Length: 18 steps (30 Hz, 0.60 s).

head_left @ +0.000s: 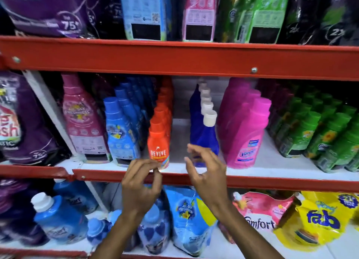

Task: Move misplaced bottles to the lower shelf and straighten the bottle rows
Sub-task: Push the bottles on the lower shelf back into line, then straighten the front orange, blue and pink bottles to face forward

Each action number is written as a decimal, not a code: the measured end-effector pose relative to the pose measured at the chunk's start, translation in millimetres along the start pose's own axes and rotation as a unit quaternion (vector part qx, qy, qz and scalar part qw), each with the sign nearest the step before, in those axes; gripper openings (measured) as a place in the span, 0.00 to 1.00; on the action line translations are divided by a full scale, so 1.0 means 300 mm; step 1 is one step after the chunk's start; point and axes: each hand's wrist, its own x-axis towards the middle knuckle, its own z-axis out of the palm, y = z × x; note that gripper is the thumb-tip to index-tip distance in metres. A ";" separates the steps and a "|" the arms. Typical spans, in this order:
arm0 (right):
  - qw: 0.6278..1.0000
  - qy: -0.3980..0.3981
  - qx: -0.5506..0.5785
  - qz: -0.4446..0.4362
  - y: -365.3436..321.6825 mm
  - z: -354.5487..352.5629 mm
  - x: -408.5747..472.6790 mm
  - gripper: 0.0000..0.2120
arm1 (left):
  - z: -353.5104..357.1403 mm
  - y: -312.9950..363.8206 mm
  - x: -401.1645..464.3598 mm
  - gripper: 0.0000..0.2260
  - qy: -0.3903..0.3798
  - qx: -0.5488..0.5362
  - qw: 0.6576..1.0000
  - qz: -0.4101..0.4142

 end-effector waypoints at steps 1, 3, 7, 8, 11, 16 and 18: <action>0.999 -0.028 0.005 0.024 0.001 0.037 -0.004 0.17 | -0.015 -0.001 0.009 0.07 -0.004 0.001 0.999 -0.039; 0.996 -0.061 0.003 0.067 -0.001 0.097 0.000 0.18 | -0.033 -0.007 0.019 0.10 -0.032 0.000 0.992 -0.123; 0.989 -0.106 0.005 0.107 -0.007 0.158 0.017 0.18 | -0.037 -0.026 0.037 0.18 -0.080 -0.025 0.975 -0.206; 0.987 -0.112 0.003 0.112 -0.003 0.164 0.019 0.19 | -0.034 -0.030 0.042 0.20 -0.092 -0.033 0.974 -0.205; 0.984 -0.120 -0.002 0.131 0.010 0.175 0.029 0.18 | -0.030 -0.050 0.056 0.21 -0.120 -0.040 0.972 -0.196; 0.980 -0.123 0.003 0.159 0.008 0.190 0.043 0.15 | -0.028 -0.076 0.073 0.21 -0.133 -0.048 0.968 -0.205; 0.978 -0.118 0.011 0.173 0.010 0.196 0.043 0.14 | -0.026 -0.082 0.075 0.21 -0.136 -0.054 0.967 -0.206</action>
